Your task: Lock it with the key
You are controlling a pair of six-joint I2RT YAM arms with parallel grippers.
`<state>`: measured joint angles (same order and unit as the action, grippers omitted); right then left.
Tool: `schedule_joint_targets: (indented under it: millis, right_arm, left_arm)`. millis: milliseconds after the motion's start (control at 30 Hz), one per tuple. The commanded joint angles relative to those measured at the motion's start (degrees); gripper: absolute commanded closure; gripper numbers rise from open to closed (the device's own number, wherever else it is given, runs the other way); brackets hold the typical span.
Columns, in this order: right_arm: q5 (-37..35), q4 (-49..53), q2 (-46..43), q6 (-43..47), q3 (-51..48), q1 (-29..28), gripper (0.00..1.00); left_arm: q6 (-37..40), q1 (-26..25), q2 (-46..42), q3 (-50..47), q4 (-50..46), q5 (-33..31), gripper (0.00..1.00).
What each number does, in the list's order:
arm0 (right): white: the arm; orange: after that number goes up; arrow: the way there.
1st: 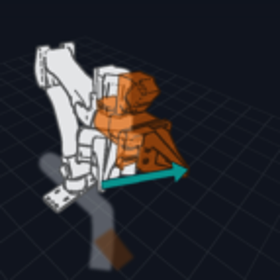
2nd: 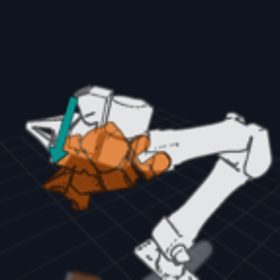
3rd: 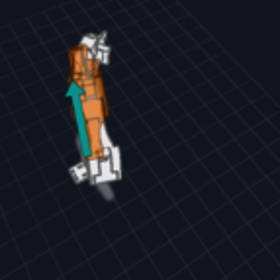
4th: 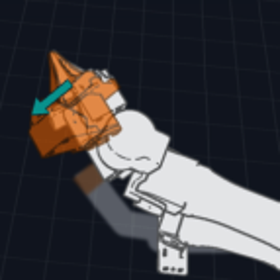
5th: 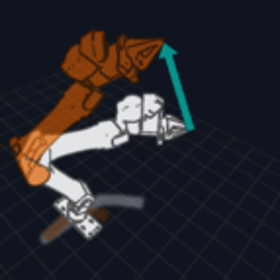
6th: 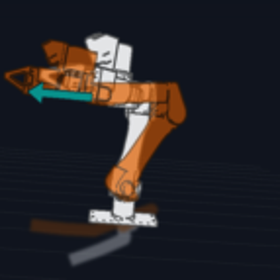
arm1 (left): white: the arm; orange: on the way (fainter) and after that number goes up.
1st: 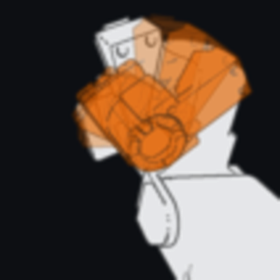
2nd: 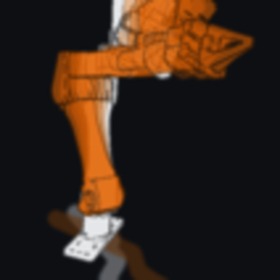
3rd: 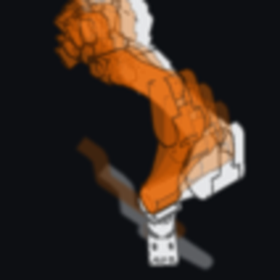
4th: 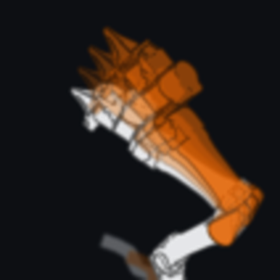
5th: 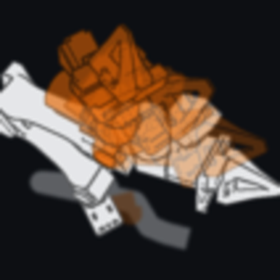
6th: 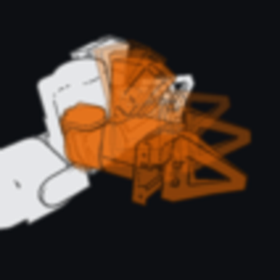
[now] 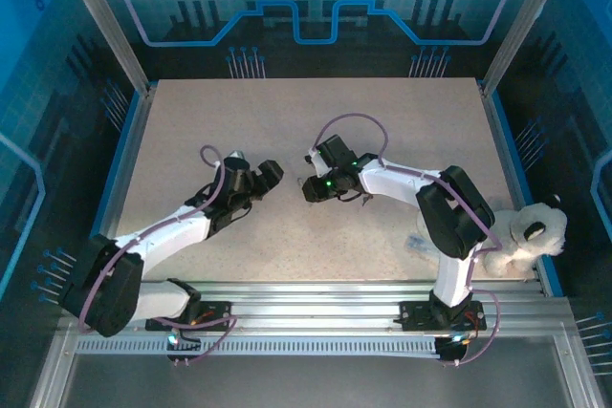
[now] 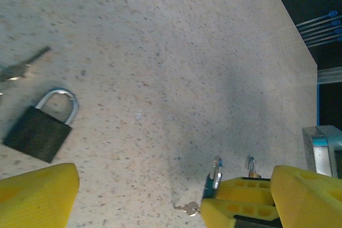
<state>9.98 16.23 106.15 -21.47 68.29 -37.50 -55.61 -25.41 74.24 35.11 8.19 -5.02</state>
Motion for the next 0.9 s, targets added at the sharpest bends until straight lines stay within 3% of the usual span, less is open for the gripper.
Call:
schedule_joint_targets:
  millis: [0,167,333,867]
  right_arm:
    - [1.5,-0.8,-3.0,1.3,-0.4,-0.9,0.75]
    - [1.2,-0.7,-3.6,1.6,-0.7,-1.3,0.75]
    - [1.2,-0.7,-4.2,1.7,-0.8,-1.7,0.75]
    - [1.3,-0.3,-3.5,2.1,-0.1,-2.8,0.75]
  left_arm:
    - [-0.1,-1.9,2.6,3.5,0.8,0.9,0.09]
    - [-0.3,-3.3,5.9,5.0,1.3,1.0,0.16]
    - [-0.6,-3.7,7.9,5.7,2.4,2.0,0.29]
    - [-2.0,-5.4,12.5,7.9,5.6,3.9,0.50]
